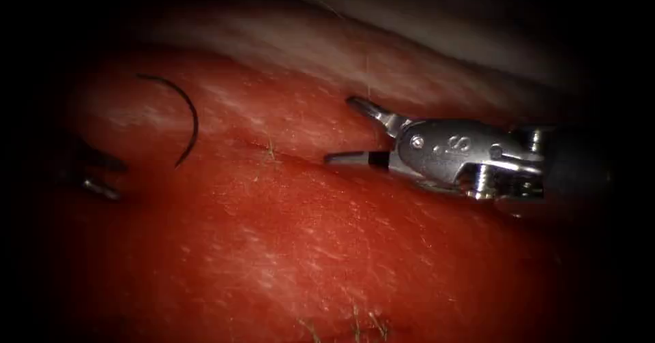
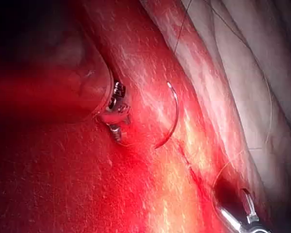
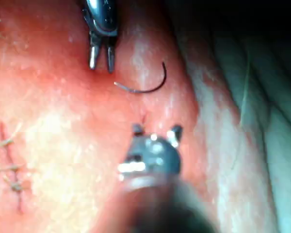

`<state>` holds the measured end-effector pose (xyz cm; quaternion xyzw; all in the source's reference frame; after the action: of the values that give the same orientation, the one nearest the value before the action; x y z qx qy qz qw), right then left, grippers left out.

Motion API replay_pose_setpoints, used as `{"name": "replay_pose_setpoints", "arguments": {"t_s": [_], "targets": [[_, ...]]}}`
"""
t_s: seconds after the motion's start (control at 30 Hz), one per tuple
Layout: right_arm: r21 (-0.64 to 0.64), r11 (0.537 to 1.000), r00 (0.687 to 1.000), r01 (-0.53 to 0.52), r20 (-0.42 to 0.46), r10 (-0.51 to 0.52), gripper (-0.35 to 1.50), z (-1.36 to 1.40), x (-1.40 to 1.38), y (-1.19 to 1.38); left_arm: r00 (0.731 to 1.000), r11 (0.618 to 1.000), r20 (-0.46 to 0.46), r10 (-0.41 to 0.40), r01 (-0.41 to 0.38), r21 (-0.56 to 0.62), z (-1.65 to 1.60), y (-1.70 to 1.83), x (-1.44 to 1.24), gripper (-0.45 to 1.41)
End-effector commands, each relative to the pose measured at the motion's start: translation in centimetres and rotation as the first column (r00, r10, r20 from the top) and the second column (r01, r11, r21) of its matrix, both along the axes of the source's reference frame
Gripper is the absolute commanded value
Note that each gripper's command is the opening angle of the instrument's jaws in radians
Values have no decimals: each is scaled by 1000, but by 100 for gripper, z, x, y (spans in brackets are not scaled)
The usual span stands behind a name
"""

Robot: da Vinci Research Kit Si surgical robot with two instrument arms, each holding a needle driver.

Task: Wound Closure

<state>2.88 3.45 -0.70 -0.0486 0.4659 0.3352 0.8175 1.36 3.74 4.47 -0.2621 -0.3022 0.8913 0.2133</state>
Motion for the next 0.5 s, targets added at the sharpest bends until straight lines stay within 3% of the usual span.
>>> {"name": "replay_pose_setpoints", "arguments": {"t_s": [0.03, 0.3, 0.5], "targets": [[-2, 1000, 1000, 0, -2, 0, 148, 2, 7, 5, 1000, 1000, 3, -3, 3, 0, 0, -2, -1, 67], [1, 1000, 1000, 4, 2, -4, 148, 3, 4, 5, 1000, 999, 23, 11, -10, -43, -58, 17, 23, 68], [2, 1000, 1000, 6, 4, -6, 148, 3, 3, 5, 999, 996, 40, -35, 38, -85, -86, 40, 20, 68]]}}
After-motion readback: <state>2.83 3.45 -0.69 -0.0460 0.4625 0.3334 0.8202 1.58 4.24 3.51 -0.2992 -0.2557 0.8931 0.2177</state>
